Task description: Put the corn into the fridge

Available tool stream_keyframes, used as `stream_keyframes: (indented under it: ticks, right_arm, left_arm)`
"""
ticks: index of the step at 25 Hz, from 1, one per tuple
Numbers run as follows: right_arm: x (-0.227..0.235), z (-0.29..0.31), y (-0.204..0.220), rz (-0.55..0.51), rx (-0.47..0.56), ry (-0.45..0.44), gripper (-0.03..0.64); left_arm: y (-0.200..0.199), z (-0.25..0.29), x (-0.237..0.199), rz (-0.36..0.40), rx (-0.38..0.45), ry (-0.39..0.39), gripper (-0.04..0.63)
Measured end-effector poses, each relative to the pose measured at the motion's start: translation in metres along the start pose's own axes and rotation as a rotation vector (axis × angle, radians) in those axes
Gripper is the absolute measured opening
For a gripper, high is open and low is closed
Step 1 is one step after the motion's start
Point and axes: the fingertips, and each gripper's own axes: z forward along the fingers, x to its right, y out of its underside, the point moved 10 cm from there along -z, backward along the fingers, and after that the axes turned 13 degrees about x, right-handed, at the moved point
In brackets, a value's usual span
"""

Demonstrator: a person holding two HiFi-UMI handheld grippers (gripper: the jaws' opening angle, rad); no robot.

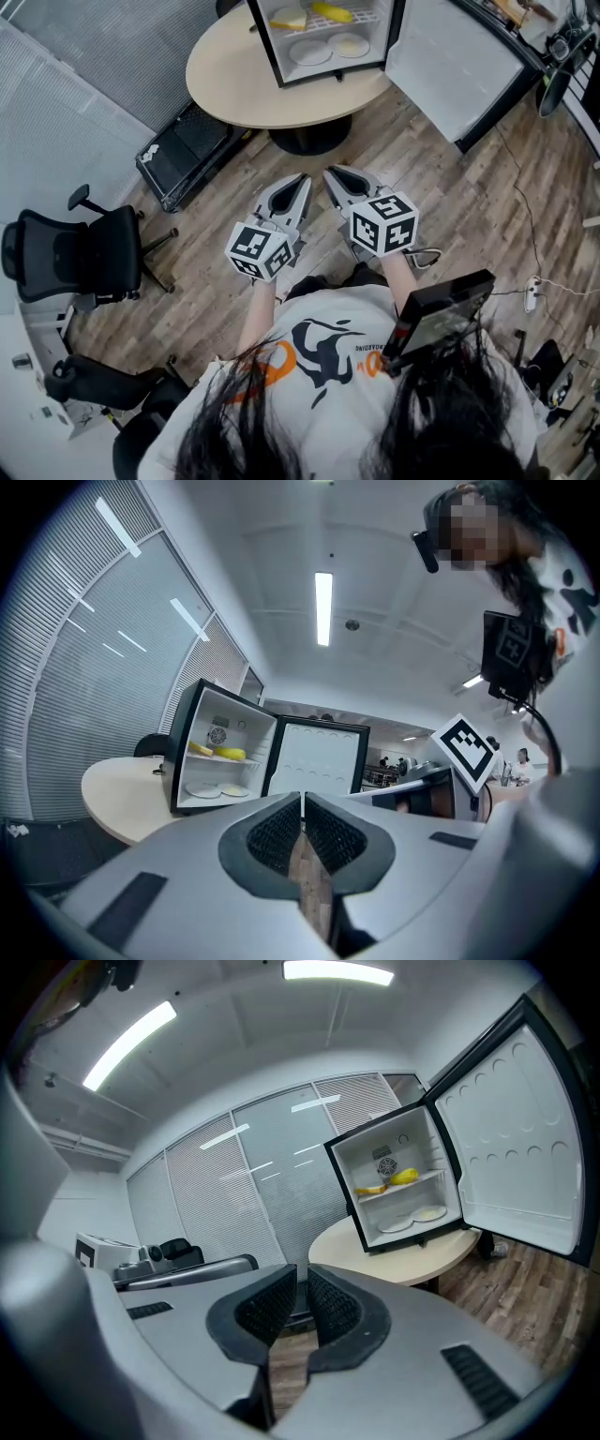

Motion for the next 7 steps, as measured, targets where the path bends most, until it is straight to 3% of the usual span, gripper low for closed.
stream_keyframes:
  ticks: [7]
  right_arm:
    - [0.0025, 0.0006, 0.0019, 0.011, -0.006, 0.005, 0.041]
  left_arm:
    - [0.0015, 0.0014, 0.0001, -0.004, -0.003, 0.003, 0.011]
